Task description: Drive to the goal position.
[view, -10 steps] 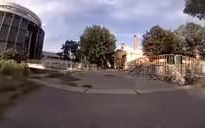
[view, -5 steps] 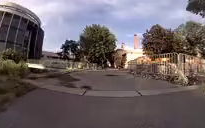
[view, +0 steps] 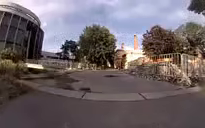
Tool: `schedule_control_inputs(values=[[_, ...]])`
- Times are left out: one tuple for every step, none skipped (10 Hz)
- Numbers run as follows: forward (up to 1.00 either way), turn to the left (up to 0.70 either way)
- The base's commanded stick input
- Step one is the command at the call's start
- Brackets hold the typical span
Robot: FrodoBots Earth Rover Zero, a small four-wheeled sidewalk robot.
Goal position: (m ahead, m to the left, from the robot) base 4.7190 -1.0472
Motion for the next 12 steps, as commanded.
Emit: schedule_control_inputs(values=[[0.45,0.00],[0.45,0.00],[0.45,0.00],[0.45,0.00],[0.45,0.00],[0.45,0.00],[0.45,0.00],[0.45,0.00],[0.45,0.00],[0.45,0.00],[0.45,0.00],[0.45,0.00]])
